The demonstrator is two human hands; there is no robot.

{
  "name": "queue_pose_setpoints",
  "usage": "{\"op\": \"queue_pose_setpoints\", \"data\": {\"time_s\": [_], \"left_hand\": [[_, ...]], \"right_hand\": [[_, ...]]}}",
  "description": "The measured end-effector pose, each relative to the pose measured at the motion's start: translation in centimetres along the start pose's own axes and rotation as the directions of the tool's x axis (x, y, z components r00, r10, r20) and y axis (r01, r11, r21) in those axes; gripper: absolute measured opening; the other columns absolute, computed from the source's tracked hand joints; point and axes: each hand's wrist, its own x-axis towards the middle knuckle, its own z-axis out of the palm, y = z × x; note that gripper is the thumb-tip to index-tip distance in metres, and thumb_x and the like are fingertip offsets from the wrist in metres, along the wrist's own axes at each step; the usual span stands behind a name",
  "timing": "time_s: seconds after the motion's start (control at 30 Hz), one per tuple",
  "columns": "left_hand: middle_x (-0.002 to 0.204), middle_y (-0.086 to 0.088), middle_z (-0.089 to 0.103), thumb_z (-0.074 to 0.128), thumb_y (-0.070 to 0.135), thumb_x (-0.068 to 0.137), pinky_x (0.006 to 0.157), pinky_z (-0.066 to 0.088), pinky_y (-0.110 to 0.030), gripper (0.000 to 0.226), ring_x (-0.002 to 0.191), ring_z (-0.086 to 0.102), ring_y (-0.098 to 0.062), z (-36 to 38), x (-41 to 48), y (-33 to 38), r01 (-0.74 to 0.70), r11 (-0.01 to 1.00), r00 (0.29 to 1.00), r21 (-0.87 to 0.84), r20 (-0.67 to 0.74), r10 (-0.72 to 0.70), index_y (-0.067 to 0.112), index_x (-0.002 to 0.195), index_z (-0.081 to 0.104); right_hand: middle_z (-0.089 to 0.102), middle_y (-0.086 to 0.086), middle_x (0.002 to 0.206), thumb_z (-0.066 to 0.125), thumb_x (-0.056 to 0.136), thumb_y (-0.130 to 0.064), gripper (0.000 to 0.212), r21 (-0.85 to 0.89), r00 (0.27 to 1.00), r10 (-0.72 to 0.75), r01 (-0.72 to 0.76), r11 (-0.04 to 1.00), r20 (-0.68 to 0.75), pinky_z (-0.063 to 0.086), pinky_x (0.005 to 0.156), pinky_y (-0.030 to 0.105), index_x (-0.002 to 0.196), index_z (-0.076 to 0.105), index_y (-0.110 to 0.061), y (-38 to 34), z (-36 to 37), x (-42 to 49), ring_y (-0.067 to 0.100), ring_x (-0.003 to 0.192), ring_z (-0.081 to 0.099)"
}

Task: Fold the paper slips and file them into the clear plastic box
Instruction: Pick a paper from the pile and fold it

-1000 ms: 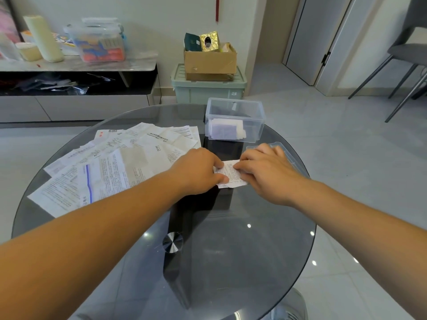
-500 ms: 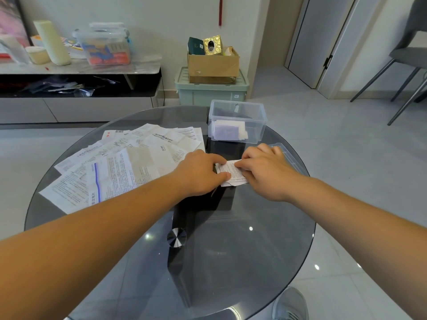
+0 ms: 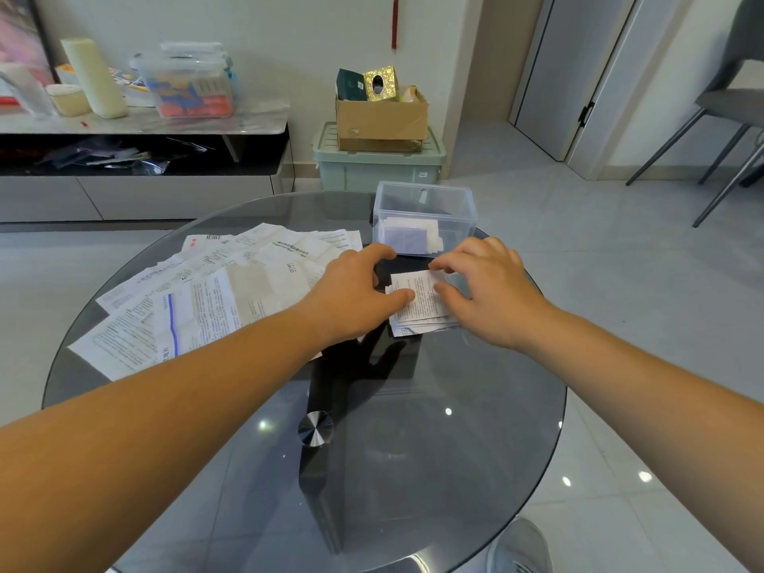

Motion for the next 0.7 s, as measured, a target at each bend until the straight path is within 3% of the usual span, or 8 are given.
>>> {"op": "queue_pose_setpoints", "data": {"time_s": [0.13,0.3,0.53,0.7], "left_hand": [[0.096,0.015,0.049,0.070,0.040,0.091,0.058,0.042,-0.010,0.060,0.075,0.053,-0.001,0.0,-0.1,0.0,0.018,0.999,1.000,-0.031,-0.008,-0.018,0.025,0.143,0.042],[0.088,0.019,0.049,0.068,0.044,0.092,0.059,0.041,-0.013,0.057,0.076,0.054,-0.003,-0.3,-0.5,0.2,0.048,0.997,0.998,-0.053,-0.032,-0.050,0.025,0.139,0.042],[0.085,0.004,0.061,0.060,0.044,0.096,0.063,0.044,-0.024,0.028,0.071,0.058,-0.008,-3.3,-2.6,-0.5,0.076,0.994,0.990,-0.077,-0.111,-0.084,0.024,0.112,0.050],[0.084,0.007,0.065,0.063,0.037,0.093,0.068,0.049,-0.028,0.014,0.079,0.061,-0.013,-7.7,-6.6,-4.3,0.101,0.990,0.989,0.097,-0.118,-0.089,0.024,0.088,0.061]], "right_hand": [[0.054,-0.008,0.119,0.055,0.099,-0.037,0.028,0.013,1.000,-0.008,0.008,1.000,-0.023,0.029,0.097,0.034,0.125,0.061,-0.029,0.1,0.1,-0.2,0.017,0.117,0.040],[0.055,-0.009,0.112,0.061,0.096,-0.037,0.026,0.041,0.997,-0.009,0.012,0.999,-0.073,0.032,0.096,0.034,0.119,0.064,-0.028,0.1,0.0,-0.3,0.018,0.113,0.042],[0.055,-0.013,0.099,0.065,0.093,-0.033,0.014,0.071,0.988,-0.051,0.062,0.996,-0.146,0.035,0.095,0.035,0.106,0.068,-0.025,-0.5,-0.5,-0.7,0.016,0.103,0.045],[0.061,-0.010,0.098,0.066,0.093,-0.030,0.010,0.168,0.986,-0.112,0.133,0.977,-0.125,0.036,0.089,0.030,0.099,0.070,-0.023,-3.4,-0.5,-1.4,0.012,0.100,0.045]]}}
